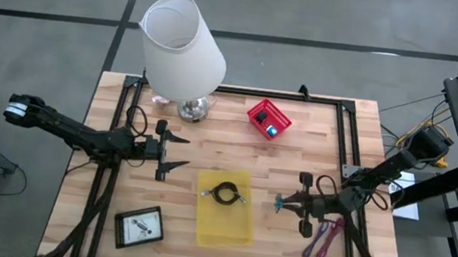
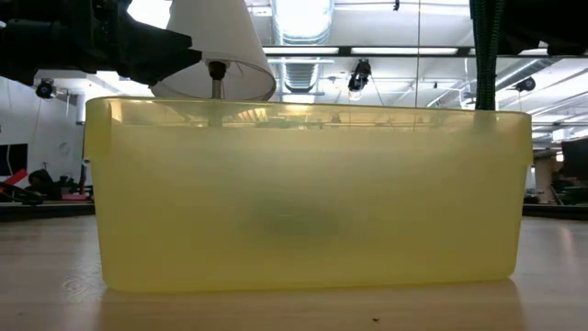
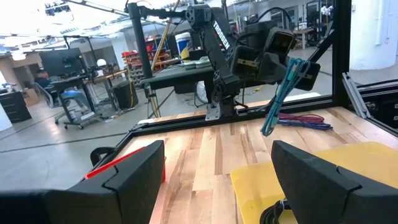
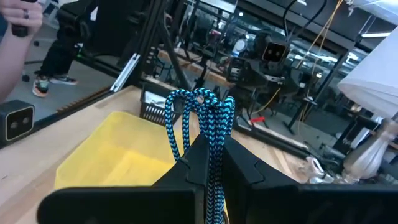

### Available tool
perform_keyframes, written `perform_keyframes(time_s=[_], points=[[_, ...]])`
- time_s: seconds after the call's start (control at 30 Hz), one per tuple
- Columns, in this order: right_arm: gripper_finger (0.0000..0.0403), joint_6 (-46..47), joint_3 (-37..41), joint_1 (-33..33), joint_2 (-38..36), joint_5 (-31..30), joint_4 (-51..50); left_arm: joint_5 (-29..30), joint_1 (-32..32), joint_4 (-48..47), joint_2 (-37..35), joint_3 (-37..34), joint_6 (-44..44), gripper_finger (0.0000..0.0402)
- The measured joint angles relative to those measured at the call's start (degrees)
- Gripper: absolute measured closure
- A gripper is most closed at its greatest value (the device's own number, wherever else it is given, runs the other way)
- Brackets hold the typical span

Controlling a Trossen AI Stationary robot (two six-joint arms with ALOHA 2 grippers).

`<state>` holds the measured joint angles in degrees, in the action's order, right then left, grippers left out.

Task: Pick and place items into bin
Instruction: Put the blue charger cable into the yellow bin

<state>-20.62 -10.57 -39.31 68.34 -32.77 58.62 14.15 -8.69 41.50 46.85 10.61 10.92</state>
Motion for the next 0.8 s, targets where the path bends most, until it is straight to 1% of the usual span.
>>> perform_keyframes(time_s=[0.23,0.33,0.53,0.67,0.8], points=[[0.039,0.24,-0.21,-0.02,1.5,0.27,-1.27,0.0,0.0,1.01,0.0,0.0,-0.02,0.0123],[0.039,-1.17,-0.22,-0.02,4.03,2.41,-0.3,0.0,0.0,0.91,0.02,0.0,-0.01,0.0123],[0.039,-14.14,-0.84,-0.07,9.7,9.07,11.39,0.0,0.0,0.92,0.02,0.0,-0.02,0.0123],[0.039,-20.4,-3.55,-0.03,12.85,9.88,12.37,0.0,0.0,0.69,0.02,0.0,-0.07,0.0123],[0.039,-23.19,-7.7,0.59,15.87,9.9,12.51,0.0,0.0,0.46,0.02,0.0,-0.07,0.0123]])
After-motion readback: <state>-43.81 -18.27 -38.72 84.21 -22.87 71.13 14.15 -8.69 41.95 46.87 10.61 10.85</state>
